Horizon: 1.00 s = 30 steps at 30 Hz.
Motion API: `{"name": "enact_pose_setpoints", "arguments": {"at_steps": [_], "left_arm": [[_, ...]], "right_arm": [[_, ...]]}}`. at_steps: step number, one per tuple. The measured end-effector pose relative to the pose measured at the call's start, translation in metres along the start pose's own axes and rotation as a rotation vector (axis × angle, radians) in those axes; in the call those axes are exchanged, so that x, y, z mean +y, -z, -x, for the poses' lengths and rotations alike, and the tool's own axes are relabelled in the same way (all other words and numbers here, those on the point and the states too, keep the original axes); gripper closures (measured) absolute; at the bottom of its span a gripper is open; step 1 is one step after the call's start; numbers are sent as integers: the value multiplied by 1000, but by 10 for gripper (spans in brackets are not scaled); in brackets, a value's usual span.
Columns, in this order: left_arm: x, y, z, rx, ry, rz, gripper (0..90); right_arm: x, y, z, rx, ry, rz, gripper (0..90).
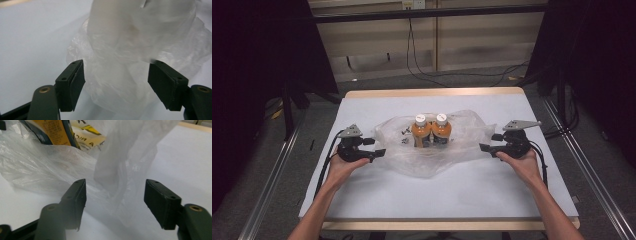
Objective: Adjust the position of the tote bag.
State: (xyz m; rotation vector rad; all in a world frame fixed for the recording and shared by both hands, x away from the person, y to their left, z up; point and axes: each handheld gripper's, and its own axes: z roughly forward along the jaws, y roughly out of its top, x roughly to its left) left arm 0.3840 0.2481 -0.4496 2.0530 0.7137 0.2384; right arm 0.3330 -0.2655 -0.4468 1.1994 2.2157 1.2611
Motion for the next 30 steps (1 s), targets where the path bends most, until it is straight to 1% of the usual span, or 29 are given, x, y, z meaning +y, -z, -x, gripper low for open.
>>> {"name": "enact_pose_setpoints", "arguments": {"at_steps": [1, 3, 4, 6, 7, 8, 9, 10, 11, 12, 13, 14, 16, 17, 18, 20, 21, 22, 23, 24, 25, 26, 27, 30], "left_arm": [[0, 4, 1, -5, 6, 14, 273], [3, 16, 5, -1, -12, 48, 278], [5, 21, 6, -11, -18, 71, 295], [9, 30, 8, 0, -28, 91, 312], [11, 36, 9, 1, -34, 113, 326], [14, 41, 9, -8, -36, 127, 351], [16, 45, 11, -1, -36, 142, 362], [18, 48, 12, 4, -42, 151, 369], [20, 52, 14, -3, -47, 166, 381], [22, 54, 16, -1, -58, 171, 411], [26, 55, 19, 13, -62, 174, 429], [28, 56, 21, 15, -67, 175, 449], [34, 56, 27, 33, -88, 187, 517], [39, 54, 30, 13, -95, 195, 549], [43, 52, 33, 4, -102, 192, 554], [49, 47, 37, -18, -137, 176, 619], [54, 42, 40, -30, -152, 164, 642], [57, 39, 42, -31, -158, 157, 668], [61, 32, 44, -41, -183, 141, 694], [65, 27, 47, -44, -192, 131, 709], [67, 23, 49, -52, -190, 128, 716], [72, 18, 51, -63, -206, 121, 720], [76, 15, 53, -75, -209, 129, 725], [88, 11, 58, -79, -232, 138, 718]], "right_arm": [[1, 4, 0, -6, 0, 15, 329], [2, 11, 0, -17, -1, 23, 313], [3, 16, 0, -21, 10, 42, 320], [4, 23, 0, -24, 6, 58, 317], [4, 28, -1, -28, 6, 71, 317], [6, 34, -1, -30, 6, 82, 318], [7, 39, -2, -35, 9, 94, 322], [8, 43, -3, -29, 10, 104, 343], [10, 47, -5, -28, 14, 105, 364], [11, 52, -7, -22, 21, 109, 408], [13, 54, -8, -4, 21, 105, 430], [14, 56, -11, 6, 31, 103, 461], [17, 58, -15, 24, 42, 103, 507], [18, 58, -18, 31, 48, 106, 536], [21, 58, -22, 35, 60, 103, 569], [26, 55, -27, 59, 78, 106, 646], [29, 53, -28, 65, 85, 104, 668], [34, 49, -31, 70, 92, 94, 699], [37, 46, -32, 77, 99, 91, 727], [43, 40, -33, 87, 111, 80, 749], [47, 35, -34, 92, 120, 70, 765], [51, 31, -34, 94, 124, 63, 770], [56, 25, -34, 103, 128, 56, 792], [68, 12, -35, 111, 139, 41, 817]]}}
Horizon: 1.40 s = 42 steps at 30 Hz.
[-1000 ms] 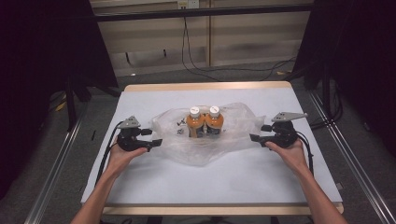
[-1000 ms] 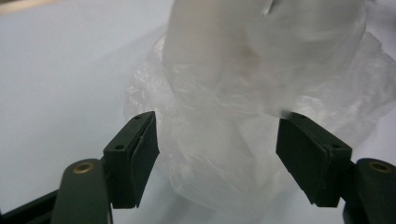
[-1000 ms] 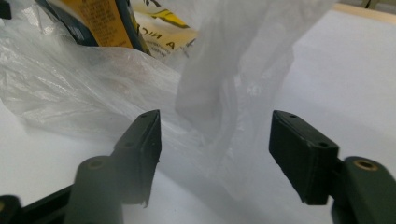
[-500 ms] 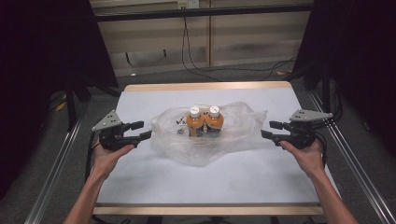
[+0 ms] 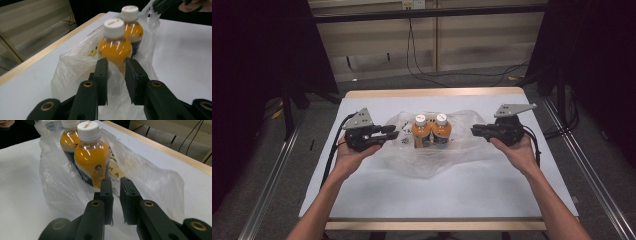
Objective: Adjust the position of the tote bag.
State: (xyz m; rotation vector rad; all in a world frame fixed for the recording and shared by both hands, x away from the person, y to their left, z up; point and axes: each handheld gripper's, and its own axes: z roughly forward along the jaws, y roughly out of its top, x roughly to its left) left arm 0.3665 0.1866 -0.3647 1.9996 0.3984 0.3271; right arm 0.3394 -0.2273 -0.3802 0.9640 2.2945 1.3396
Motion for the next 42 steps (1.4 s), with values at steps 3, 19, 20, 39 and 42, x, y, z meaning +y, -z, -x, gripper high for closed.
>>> {"name": "enact_pose_setpoints", "arguments": {"at_steps": [3, 19, 20, 39, 42], "left_arm": [[13, 0, 1, -2, -8, 30, 711], [-22, -83, -28, 1, -16, -363, 824], [-27, -88, -31, -3, 3, -374, 827], [-59, -114, -26, -54, -31, -533, 879], [-57, -111, -23, -41, -92, -574, 891]], "right_arm": [[9, -10, 1, 6, 13, -13, 844], [0, -74, 24, 13, 20, -217, 900], [-1, -78, 25, 12, 21, -231, 900], [-25, -119, 22, -45, 118, -507, 900], [-25, -117, 21, -45, 117, -537, 900]]}}
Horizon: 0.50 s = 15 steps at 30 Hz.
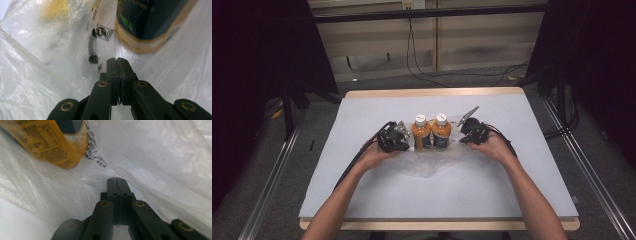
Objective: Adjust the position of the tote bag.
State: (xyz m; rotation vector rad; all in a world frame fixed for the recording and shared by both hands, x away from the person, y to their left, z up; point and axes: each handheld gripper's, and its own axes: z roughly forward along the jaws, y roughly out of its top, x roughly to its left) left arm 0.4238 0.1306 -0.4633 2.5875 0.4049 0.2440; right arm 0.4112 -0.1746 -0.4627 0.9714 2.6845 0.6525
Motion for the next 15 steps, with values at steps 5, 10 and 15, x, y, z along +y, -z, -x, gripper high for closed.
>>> {"name": "enact_pose_setpoints", "arguments": {"at_steps": [5, 10, 15], "left_arm": [[-5, 5, 4, 15, -28, -21, 900], [-12, 11, 4, -2, -38, -39, 900], [-20, 15, -6, 15, -14, -53, 900]], "right_arm": [[-8, 8, 1, -45, 47, -78, 900], [-24, 22, 6, -34, 102, -178, 900], [-35, 32, 6, 34, 115, -225, 900]]}}
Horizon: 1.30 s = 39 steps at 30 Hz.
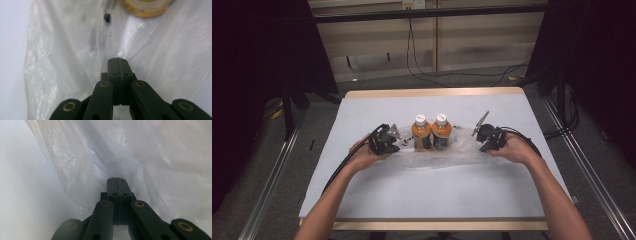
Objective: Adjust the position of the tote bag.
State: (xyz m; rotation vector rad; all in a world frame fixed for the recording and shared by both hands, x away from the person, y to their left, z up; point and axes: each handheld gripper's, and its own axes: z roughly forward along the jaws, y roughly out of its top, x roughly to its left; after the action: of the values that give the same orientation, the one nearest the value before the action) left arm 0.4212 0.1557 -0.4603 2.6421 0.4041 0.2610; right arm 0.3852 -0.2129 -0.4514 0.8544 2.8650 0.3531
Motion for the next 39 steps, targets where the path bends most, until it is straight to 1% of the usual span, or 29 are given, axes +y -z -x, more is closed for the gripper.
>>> {"name": "enact_pose_setpoints", "arguments": {"at_steps": [1, 2, 3, 4, 5, 6, 7, 8, 9, 10, 11, 12, 13, 14, 16, 17, 18, 19, 21, 23, 26, 28, 31, 32, 33, 34, 36, 38, 39], "left_arm": [[0, 0, -2, -5, 8, 3, 900], [0, 0, -5, -3, 2, -3, 900], [0, -1, -5, 19, 19, -1, 900], [0, -2, -6, 62, 6, -29, 900], [0, -2, -10, 67, -4, -37, 900], [-1, -2, -14, 49, 18, -29, 900], [-1, -2, -15, 64, 18, -31, 900], [-2, -2, -16, 93, 16, -43, 900], [-3, -2, -17, 90, 22, -47, 900], [-3, -1, -19, 77, 18, -53, 900], [-3, -2, -21, 81, 10, -47, 900], [-3, -2, -23, 81, 17, -50, 900], [-3, -2, -25, 63, 30, -46, 900], [-4, -2, -27, 61, 31, -39, 900], [-5, -1, -31, 66, 16, -53, 900], [-6, 0, -32, 56, 33, -52, 900], [-7, 1, -34, 47, 30, -58, 900], [-9, 2, -35, 47, 17, -61, 900], [-12, 4, -33, 56, 12, -73, 900], [-15, 5, -31, 74, 1, -82, 900], [-19, 8, -26, 95, -25, -103, 900], [-21, 10, -24, 86, -30, -101, 900], [-22, 11, -23, 83, -45, -118, 900], [-22, 12, -24, 80, -52, -118, 900], [-23, 12, -24, 77, -45, -115, 900], [-24, 13, -26, 80, -45, -114, 900], [-26, 13, -27, 65, -33, -104, 900], [-27, 13, -27, 66, -22, -95, 900], [-26, 13, -27, 68, -43, -110, 900]], "right_arm": [[-1, 0, 0, -7, 7, 2, 900], [-2, 0, 0, -8, 8, 0, 900], [-2, 0, -1, -25, -2, 5, 900], [-1, -1, 0, -39, -6, 8, 900], [0, -1, 1, -48, -5, 13, 900], [1, -2, 3, -72, -1, 21, 900], [1, -3, 4, -90, -4, 20, 900], [1, -4, 5, -90, -18, 23, 900], [1, -4, 8, -111, -13, 33, 900], [0, -6, 11, -148, -13, 39, 900], [0, -6, 15, -136, -26, 54, 900], [0, -7, 19, -153, -43, 57, 900], [0, -8, 22, -162, -38, 57, 900], [0, -8, 26, -144, -62, 64, 900], [-2, -9, 32, -152, -64, 79, 900], [-3, -8, 34, -154, -72, 72, 900], [-5, -8, 37, -155, -57, 68, 900], [-6, -7, 38, -153, -62, 59, 900], [-9, -6, 39, -161, -41, 44, 900], [-12, -5, 38, -166, -29, 19, 900], [-18, -2, 35, -156, -14, 12, 900], [-22, -1, 32, -147, -17, 15, 900], [-27, 1, 26, -143, -7, 22, 900], [-27, 1, 26, -147, 8, 23, 900], [-28, 1, 23, -149, 9, 19, 900], [-28, 1, 21, -158, 31, 23, 900], [-30, 2, 14, -160, 42, 37, 900], [-32, 2, 11, -171, 38, 52, 900], [-32, 2, 10, -174, 32, 54, 900]]}}
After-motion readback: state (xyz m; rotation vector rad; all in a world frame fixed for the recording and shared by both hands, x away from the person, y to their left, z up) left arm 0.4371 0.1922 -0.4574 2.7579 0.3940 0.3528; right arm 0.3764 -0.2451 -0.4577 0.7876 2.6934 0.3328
